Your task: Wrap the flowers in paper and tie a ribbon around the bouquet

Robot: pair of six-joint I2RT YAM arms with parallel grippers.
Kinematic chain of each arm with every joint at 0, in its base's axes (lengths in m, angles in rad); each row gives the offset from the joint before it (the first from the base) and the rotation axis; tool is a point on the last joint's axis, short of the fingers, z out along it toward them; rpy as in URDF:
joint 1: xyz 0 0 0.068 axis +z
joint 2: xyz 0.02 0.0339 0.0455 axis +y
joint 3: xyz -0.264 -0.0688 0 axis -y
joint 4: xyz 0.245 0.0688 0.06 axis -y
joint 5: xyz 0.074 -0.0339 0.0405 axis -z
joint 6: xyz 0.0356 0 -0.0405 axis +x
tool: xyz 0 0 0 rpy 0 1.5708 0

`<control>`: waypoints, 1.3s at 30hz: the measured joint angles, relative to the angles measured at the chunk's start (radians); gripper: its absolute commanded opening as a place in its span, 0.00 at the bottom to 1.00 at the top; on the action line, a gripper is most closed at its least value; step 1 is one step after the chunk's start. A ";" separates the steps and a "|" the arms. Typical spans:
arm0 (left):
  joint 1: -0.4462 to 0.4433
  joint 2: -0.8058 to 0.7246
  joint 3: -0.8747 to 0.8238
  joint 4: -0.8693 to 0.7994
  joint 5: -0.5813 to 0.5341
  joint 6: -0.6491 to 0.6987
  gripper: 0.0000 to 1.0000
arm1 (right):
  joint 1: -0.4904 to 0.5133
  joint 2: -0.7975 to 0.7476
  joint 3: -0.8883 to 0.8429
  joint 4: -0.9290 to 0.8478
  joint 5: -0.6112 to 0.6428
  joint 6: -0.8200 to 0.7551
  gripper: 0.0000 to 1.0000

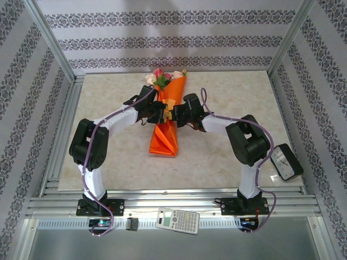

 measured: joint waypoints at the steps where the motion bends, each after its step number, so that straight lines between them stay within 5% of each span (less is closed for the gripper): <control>1: 0.001 0.000 0.000 0.000 0.003 0.000 0.47 | 0.000 0.000 0.000 0.007 0.000 0.000 0.00; 11: 0.009 0.048 0.001 0.031 0.002 -0.027 0.09 | 0.001 0.000 -0.024 0.031 0.007 0.000 0.00; 16: 0.009 0.052 0.001 0.038 -0.001 -0.029 0.01 | 0.001 -0.003 -0.044 0.060 0.012 0.001 0.00; 18: 0.009 0.052 -0.001 0.046 -0.002 -0.029 0.00 | 0.001 -0.005 -0.048 0.070 0.014 0.001 0.03; 21: 0.009 0.052 -0.004 0.059 -0.007 -0.021 0.00 | 0.001 -0.012 -0.055 0.076 0.014 0.002 0.27; 24: 0.009 0.052 -0.004 0.076 -0.014 0.008 0.00 | 0.000 -0.047 -0.070 0.061 0.017 -0.005 0.38; 32: 0.009 0.052 -0.070 0.164 -0.038 0.079 0.00 | -0.031 -0.184 -0.076 0.024 0.018 -0.027 0.35; 39: 0.009 0.050 -0.091 0.238 -0.065 0.132 0.00 | -0.055 -0.133 -0.016 -0.007 0.018 -0.026 0.27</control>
